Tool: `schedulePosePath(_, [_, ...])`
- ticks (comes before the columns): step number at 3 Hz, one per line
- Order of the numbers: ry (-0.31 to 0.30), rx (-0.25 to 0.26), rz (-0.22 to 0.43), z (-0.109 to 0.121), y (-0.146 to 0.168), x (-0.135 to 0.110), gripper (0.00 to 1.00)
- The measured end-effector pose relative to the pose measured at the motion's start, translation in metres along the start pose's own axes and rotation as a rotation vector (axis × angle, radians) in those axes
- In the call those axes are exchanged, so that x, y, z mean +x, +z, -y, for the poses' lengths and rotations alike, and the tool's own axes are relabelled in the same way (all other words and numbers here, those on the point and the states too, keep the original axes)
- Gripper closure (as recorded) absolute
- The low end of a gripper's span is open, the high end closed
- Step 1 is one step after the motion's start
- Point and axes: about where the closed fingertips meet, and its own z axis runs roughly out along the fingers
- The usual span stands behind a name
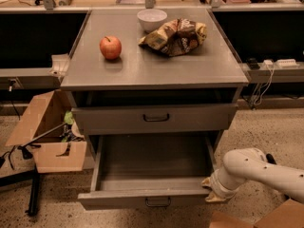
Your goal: Open middle drawer
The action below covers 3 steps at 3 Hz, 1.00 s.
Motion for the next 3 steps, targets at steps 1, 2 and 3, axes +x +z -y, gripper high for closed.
schedulePosePath(1, [0.0,0.0,0.0,0.0,0.0,0.0,0.85])
schedulePosePath(2, [0.0,0.0,0.0,0.0,0.0,0.0,0.62])
schedulePosePath(3, [0.0,0.0,0.0,-0.0001,0.0001,0.0,0.38])
